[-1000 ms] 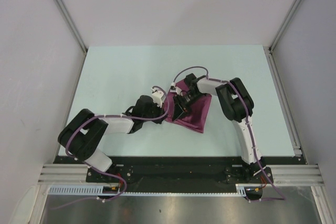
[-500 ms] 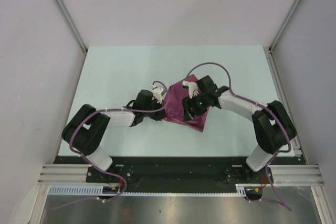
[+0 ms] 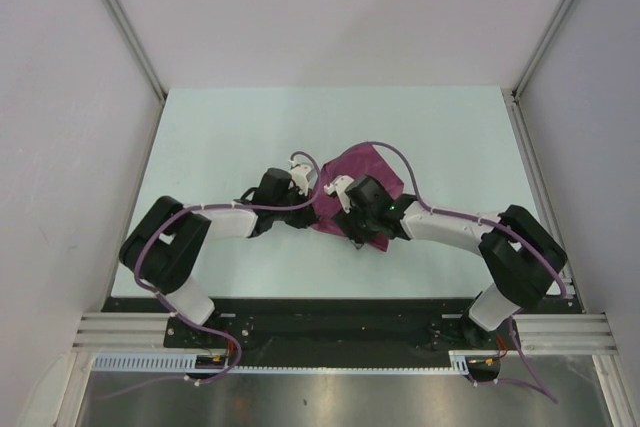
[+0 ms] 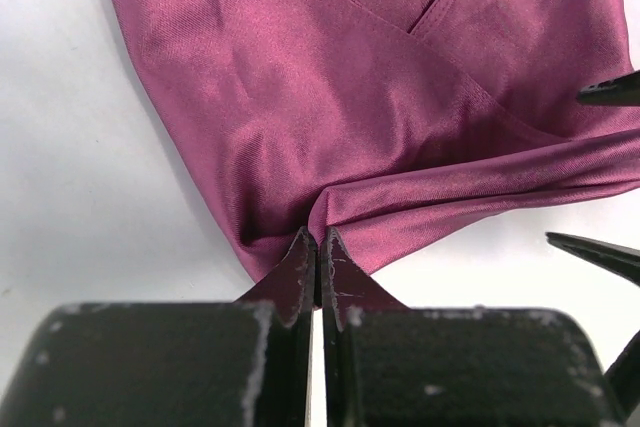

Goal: Fold the napkin, place the utensils inside, and roll it up
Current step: Roll the napkin at the center of the board.

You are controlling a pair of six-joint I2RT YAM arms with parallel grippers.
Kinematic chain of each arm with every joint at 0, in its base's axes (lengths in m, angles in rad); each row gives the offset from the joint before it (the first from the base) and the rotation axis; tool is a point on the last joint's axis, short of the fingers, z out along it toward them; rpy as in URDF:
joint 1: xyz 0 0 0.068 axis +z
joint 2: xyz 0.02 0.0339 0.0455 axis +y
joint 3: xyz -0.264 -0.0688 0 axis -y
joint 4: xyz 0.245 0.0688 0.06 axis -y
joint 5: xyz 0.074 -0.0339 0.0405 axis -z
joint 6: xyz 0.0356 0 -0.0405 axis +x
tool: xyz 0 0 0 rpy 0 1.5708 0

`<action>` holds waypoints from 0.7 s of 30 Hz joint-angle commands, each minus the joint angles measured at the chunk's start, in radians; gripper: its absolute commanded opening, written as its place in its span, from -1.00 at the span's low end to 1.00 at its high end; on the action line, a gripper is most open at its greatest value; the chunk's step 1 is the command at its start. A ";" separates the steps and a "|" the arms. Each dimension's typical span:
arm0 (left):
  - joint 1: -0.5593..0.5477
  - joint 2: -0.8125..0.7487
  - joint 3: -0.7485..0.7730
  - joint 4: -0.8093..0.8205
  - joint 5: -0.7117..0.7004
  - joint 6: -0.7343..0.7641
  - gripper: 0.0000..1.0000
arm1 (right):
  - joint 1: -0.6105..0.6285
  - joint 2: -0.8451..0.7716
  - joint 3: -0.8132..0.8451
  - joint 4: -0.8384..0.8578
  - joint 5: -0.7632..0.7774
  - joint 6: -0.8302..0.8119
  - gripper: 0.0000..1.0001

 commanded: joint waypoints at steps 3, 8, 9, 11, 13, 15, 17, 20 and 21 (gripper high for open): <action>0.015 0.018 0.033 -0.038 0.016 -0.014 -1.00 | 0.054 0.051 0.017 0.003 0.112 -0.032 0.27; 0.021 0.021 0.037 -0.038 0.028 -0.022 -1.00 | 0.099 0.071 0.010 -0.002 0.166 -0.040 0.22; 0.024 0.019 0.037 -0.040 0.028 -0.023 -1.00 | 0.105 0.073 0.010 -0.002 0.176 -0.040 0.22; 0.024 0.022 0.037 -0.041 0.031 -0.023 -1.00 | 0.119 0.088 0.007 -0.003 0.222 -0.041 0.20; 0.028 0.022 0.037 -0.040 0.034 -0.025 -1.00 | 0.125 0.104 0.010 -0.012 0.253 -0.038 0.16; 0.030 0.025 0.037 -0.038 0.042 -0.027 -1.00 | 0.126 0.128 0.014 -0.022 0.259 -0.038 0.05; 0.031 0.022 0.039 -0.035 0.051 -0.028 -1.00 | 0.126 0.143 0.027 -0.048 0.246 -0.040 -0.34; 0.038 0.015 0.043 -0.027 0.069 -0.031 -1.00 | 0.125 0.159 0.055 -0.089 0.164 -0.049 -0.68; 0.041 0.012 0.043 -0.021 0.072 -0.034 -0.99 | 0.122 0.166 0.066 -0.106 0.134 -0.050 -0.74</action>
